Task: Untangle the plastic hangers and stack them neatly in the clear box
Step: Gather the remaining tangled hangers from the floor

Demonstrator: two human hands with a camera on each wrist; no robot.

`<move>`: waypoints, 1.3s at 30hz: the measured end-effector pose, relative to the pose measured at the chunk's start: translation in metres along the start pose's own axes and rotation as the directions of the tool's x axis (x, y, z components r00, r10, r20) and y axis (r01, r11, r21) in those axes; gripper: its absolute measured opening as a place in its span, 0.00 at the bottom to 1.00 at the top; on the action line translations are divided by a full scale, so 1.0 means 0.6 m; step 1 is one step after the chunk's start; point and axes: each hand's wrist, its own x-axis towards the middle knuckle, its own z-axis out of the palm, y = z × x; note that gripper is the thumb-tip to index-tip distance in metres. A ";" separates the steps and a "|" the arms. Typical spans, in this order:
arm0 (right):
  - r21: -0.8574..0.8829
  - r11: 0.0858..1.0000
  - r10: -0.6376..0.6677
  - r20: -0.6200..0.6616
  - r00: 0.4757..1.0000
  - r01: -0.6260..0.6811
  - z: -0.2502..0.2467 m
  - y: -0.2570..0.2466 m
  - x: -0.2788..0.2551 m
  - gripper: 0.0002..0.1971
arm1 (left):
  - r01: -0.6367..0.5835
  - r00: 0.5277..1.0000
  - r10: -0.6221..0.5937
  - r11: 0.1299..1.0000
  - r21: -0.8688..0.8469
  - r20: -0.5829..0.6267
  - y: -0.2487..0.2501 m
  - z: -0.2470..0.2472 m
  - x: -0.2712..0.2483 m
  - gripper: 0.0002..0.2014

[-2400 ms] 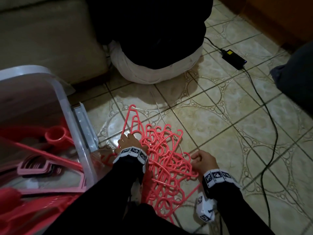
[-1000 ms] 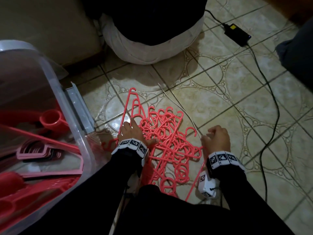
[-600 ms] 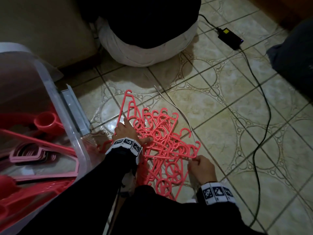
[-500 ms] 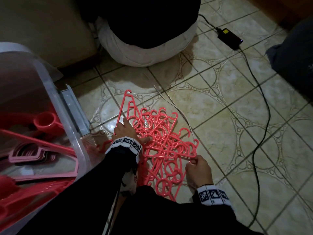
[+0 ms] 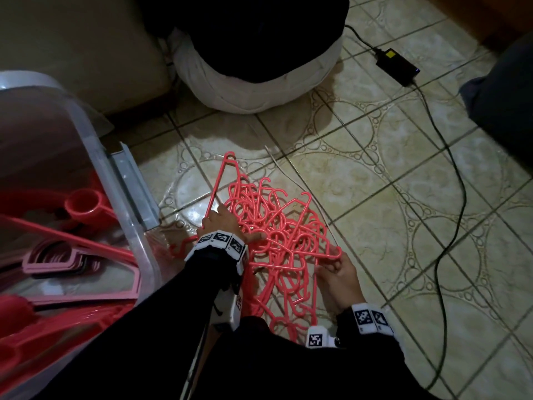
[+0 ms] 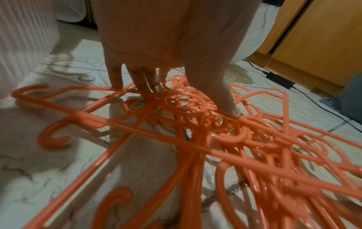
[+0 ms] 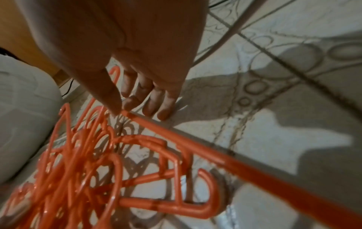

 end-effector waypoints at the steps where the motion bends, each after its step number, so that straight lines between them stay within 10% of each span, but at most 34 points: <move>1: 0.031 0.999 0.012 0.012 1.000 -0.012 0.005 -0.002 0.003 0.21 | 0.001 1.000 -0.001 1.000 0.003 -0.014 -0.001 0.001 0.000 0.65; 11: 0.414 0.891 0.176 0.059 0.983 -0.185 0.046 -0.041 0.028 0.17 | 0.131 0.988 -0.106 0.957 -0.260 0.108 -0.002 -0.009 0.005 0.62; 15: -0.037 0.991 0.130 0.052 0.990 -0.128 0.066 -0.035 0.011 0.41 | 0.114 0.992 -0.120 0.987 -0.117 -0.040 0.013 0.004 -0.021 0.55; 20: -0.679 0.732 -0.004 -0.083 0.997 -0.054 0.095 -0.039 0.010 0.51 | 0.091 0.944 -0.093 0.996 -0.021 -0.316 -0.002 -0.001 -0.029 0.49; 31: -0.423 0.877 0.202 -0.106 0.974 -0.228 0.102 -0.057 0.047 0.36 | 0.247 0.965 -0.163 0.833 -0.495 0.208 0.016 -0.027 -0.003 0.49; 35: -0.256 0.932 0.249 -0.059 0.967 -0.256 0.096 -0.069 0.049 0.26 | 0.131 0.958 0.009 0.876 -0.465 0.287 0.010 -0.037 -0.015 0.06; 39: -0.214 0.953 0.222 0.002 0.975 -0.216 0.081 -0.082 0.046 0.19 | 0.295 0.916 -0.025 0.717 -0.632 0.400 0.016 -0.040 -0.036 0.22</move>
